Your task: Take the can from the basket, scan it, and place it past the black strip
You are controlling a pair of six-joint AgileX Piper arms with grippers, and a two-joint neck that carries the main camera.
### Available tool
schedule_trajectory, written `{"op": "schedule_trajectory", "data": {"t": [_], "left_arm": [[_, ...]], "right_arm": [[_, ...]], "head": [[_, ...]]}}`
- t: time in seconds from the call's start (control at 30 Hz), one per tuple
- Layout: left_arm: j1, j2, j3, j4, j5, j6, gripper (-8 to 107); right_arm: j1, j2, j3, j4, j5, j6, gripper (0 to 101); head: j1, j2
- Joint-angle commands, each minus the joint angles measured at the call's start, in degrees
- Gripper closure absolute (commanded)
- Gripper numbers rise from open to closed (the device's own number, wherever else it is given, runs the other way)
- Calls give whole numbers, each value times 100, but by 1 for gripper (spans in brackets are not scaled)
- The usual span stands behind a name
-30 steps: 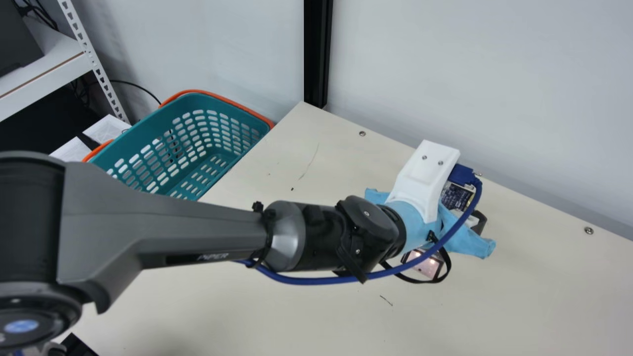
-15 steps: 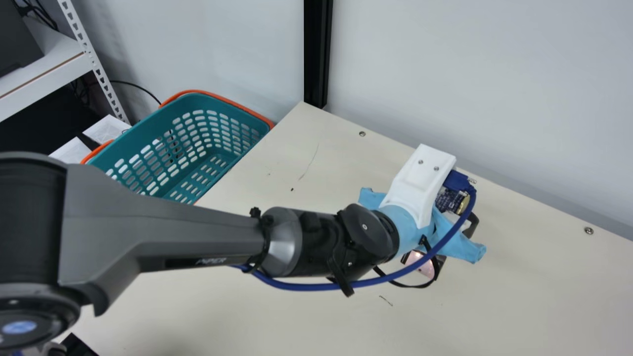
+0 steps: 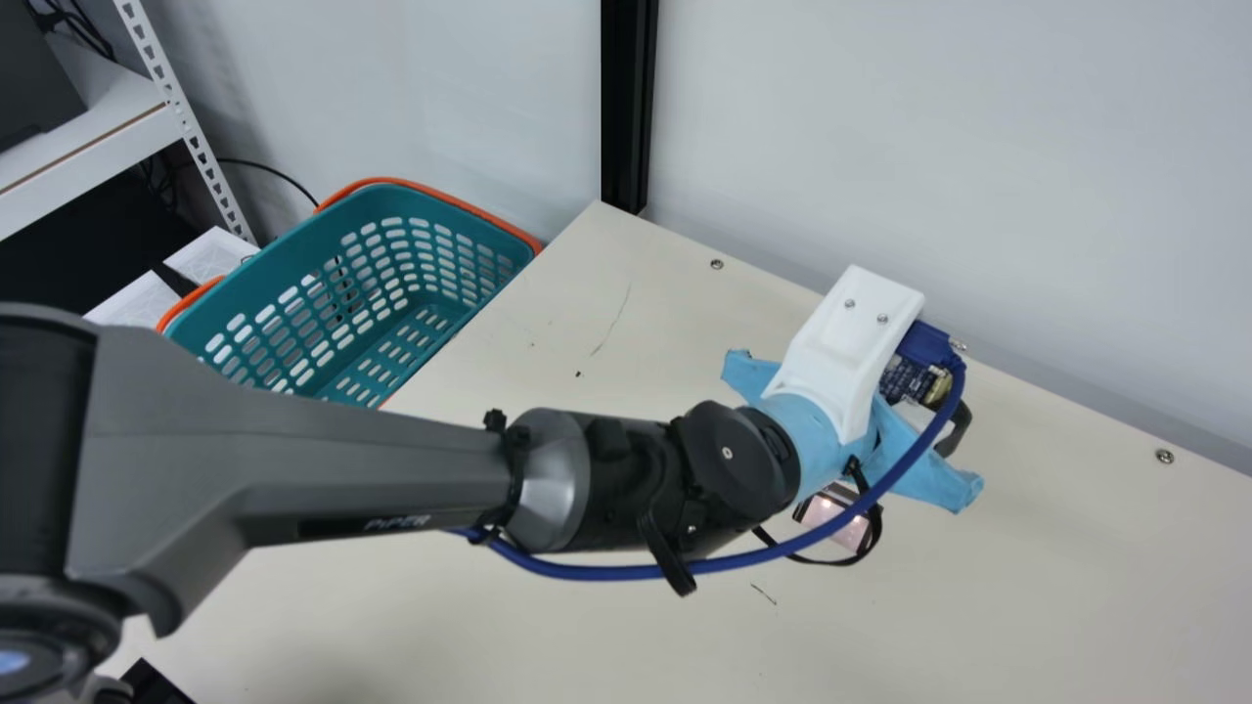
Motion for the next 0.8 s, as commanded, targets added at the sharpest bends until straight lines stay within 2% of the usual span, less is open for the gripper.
{"op": "schedule_trajectory", "data": {"t": [0.0,0.47,0.77], "left_arm": [[-12,-12,-26,42,40,-5,89],[-59,-32,27,173,137,-5,89],[-11,-510,410,-542,-243,-5,89]], "right_arm": [[0,0,0,0,0,0,0],[0,0,0,0,0,0,0],[0,0,0,0,0,0,0]], "head": [[-131,81],[-131,81],[-131,81]]}}
